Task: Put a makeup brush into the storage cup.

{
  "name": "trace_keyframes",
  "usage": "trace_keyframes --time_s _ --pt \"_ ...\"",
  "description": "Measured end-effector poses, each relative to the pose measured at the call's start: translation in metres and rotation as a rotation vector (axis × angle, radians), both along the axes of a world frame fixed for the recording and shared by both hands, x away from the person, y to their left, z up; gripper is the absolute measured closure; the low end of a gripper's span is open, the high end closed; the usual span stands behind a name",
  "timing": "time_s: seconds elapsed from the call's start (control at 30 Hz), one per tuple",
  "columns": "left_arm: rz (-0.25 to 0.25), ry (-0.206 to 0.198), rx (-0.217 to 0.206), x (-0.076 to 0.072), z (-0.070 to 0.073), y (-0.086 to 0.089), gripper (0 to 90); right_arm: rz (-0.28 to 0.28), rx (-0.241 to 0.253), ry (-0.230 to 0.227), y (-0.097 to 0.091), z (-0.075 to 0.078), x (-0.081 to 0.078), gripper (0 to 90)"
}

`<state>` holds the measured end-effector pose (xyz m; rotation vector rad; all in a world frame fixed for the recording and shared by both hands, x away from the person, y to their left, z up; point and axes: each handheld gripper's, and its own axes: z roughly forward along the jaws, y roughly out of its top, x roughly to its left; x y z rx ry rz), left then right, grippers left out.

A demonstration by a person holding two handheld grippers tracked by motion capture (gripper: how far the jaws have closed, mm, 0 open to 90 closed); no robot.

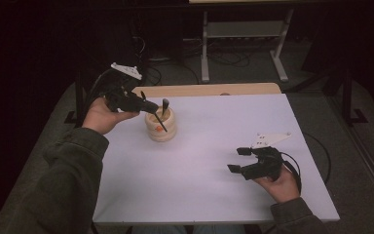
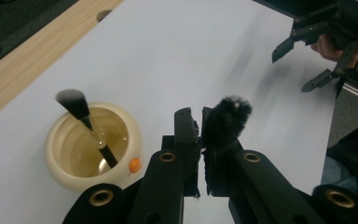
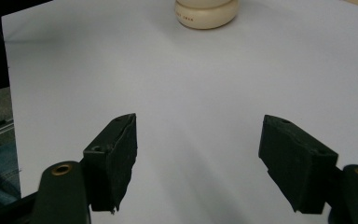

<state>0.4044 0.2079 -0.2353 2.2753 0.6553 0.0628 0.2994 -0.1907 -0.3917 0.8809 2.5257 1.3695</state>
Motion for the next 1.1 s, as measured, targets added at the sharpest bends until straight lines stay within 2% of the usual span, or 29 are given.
trace_keyframes --time_s 0.47,0.67,0.87,1.1 --pt "0.086 0.001 0.006 0.025 0.010 0.014 85.1 0.003 0.000 0.002 -0.001 -0.001 0.001 26.8" --pt "0.131 0.009 0.000 0.036 0.005 0.020 85.0 0.006 0.001 0.004 -0.002 -0.001 0.002 26.8" --pt "0.145 0.015 0.005 0.043 0.001 0.019 85.1 0.003 -0.006 0.002 -0.003 -0.001 0.002 26.9" --pt "0.188 0.038 0.004 0.058 -0.007 0.022 85.0 -0.002 -0.001 0.005 -0.004 -0.001 0.002 27.0"
